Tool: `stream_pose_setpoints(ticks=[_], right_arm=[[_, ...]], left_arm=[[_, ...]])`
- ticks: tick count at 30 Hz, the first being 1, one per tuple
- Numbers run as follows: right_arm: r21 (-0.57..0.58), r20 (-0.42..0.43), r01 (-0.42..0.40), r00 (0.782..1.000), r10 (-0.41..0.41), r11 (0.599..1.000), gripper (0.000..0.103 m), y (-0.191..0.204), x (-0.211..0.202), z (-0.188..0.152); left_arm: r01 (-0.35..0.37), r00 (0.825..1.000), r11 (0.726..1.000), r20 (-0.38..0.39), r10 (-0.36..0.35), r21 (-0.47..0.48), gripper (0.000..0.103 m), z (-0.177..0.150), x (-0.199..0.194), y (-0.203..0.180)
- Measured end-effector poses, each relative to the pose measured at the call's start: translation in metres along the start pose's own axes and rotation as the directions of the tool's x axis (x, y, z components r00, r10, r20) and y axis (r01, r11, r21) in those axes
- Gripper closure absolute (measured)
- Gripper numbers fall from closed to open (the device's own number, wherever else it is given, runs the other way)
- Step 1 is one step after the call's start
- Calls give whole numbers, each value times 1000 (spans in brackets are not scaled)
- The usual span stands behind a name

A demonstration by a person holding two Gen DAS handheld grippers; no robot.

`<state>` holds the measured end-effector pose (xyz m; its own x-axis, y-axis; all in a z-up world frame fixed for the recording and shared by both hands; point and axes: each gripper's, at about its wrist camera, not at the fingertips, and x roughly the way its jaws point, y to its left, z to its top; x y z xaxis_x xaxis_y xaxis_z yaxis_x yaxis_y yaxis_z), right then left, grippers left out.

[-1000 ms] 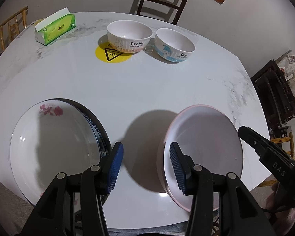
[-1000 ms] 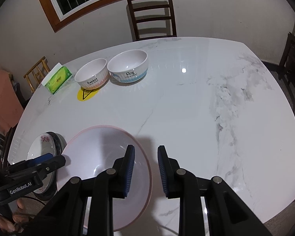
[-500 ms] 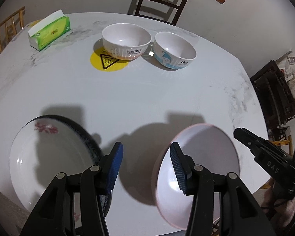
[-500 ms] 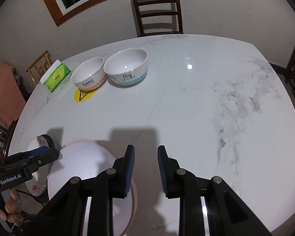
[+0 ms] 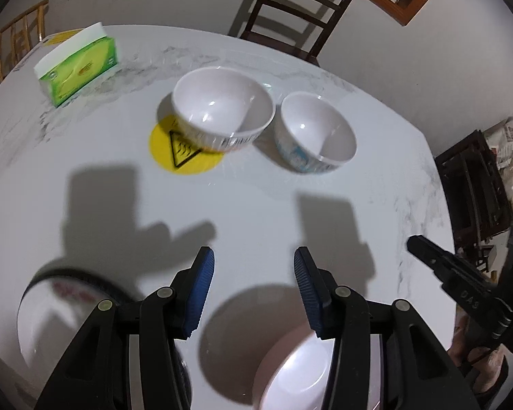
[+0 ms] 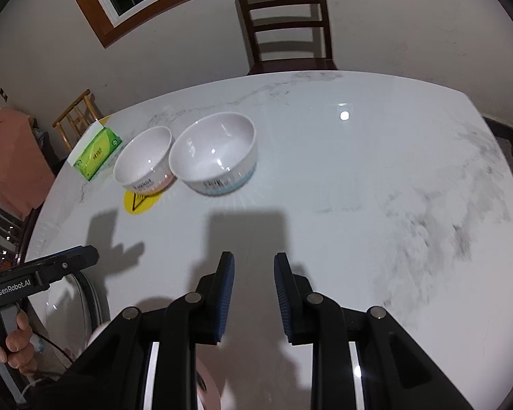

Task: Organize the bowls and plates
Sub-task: 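Move the left tool to the rim of the white 'Dog' bowl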

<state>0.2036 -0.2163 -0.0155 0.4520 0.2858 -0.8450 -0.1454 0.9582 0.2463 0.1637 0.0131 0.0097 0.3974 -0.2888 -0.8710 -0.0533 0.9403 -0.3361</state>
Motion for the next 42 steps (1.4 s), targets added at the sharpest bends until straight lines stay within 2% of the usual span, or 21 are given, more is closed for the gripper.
stream_pose_setpoints(ticks=[7, 14, 21, 32, 39, 42], right_arm=[[29, -19, -43, 999, 44, 999, 78, -4, 27, 36], [22, 8, -50, 999, 50, 998, 79, -3, 44, 71], [18, -20, -40, 999, 40, 999, 79, -1, 72, 95], [-23, -60, 16, 998, -17, 1000, 79, 8, 114, 109], [-27, -56, 32, 998, -33, 999, 79, 9, 127, 112], [-20, -62, 26, 998, -27, 999, 84, 7, 129, 111]], left_arm=[[71, 997, 996, -34, -72, -53, 59, 33, 20, -11], [113, 993, 987, -19, -116, -112, 59, 67, 39, -18], [81, 995, 988, -41, -87, -131, 59, 86, 66, -24], [40, 997, 994, -56, -46, -105, 61, 103, 98, -28], [33, 997, 994, -59, -40, -106, 69, 108, 112, -25], [29, 997, 995, -63, -35, -94, 82, 108, 116, -26]])
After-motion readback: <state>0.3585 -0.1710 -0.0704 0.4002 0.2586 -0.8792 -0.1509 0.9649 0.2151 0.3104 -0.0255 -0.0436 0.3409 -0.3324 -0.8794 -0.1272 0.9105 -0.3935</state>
